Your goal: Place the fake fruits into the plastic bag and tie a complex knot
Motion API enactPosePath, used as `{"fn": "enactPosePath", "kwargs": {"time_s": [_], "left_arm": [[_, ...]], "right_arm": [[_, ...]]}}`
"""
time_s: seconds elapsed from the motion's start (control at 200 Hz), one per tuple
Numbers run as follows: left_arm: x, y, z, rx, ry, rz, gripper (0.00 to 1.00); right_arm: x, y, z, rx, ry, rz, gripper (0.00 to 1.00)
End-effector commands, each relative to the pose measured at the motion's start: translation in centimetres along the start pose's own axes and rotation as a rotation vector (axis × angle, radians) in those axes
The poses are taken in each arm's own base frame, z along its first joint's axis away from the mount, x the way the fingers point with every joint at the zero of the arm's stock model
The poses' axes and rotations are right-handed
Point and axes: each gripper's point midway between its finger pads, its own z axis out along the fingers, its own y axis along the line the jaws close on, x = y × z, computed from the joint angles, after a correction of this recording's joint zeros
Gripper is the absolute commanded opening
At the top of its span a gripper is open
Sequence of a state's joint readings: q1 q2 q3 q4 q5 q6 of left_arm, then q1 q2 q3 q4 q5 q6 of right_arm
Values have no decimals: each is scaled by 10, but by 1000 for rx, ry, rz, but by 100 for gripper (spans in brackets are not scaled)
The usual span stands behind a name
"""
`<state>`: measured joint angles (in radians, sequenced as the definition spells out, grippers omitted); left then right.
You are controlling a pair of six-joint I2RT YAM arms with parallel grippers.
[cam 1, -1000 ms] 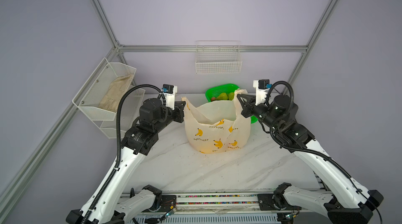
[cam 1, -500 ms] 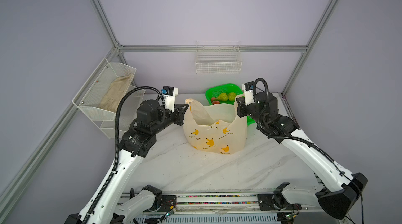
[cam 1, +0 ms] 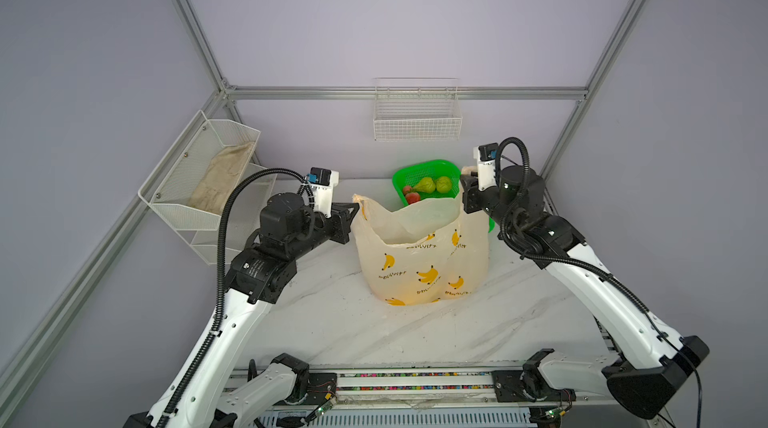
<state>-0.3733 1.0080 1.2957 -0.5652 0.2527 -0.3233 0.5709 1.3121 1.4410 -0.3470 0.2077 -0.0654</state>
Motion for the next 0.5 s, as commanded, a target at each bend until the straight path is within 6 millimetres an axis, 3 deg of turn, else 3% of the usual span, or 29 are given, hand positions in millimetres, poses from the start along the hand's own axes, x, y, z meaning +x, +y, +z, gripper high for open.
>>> {"fn": "enactPosePath", "kwargs": {"time_s": [0.0,0.04,0.13,0.265,0.38,0.49], "left_arm": [[-13,-15,-8,75,-42,-14,0],[-13,-19,-8,97,-40,-19,0],[-10,-22,-7,120,-29,-40,0],[-8,-21,-4,119,-24,-55,0],[-8,-20,-2,116,-23,-61,0],[-9,-19,-2,106,-25,-64,0]], "right_arm": [[-3,-23,-3,127,56,-55,57],[-9,-26,-6,139,59,-65,70],[-37,-22,-24,117,6,-75,83],[-71,1,-52,70,-71,-110,87],[-75,63,-60,-86,-119,-202,88],[-53,137,-63,-443,-161,-267,89]]}}
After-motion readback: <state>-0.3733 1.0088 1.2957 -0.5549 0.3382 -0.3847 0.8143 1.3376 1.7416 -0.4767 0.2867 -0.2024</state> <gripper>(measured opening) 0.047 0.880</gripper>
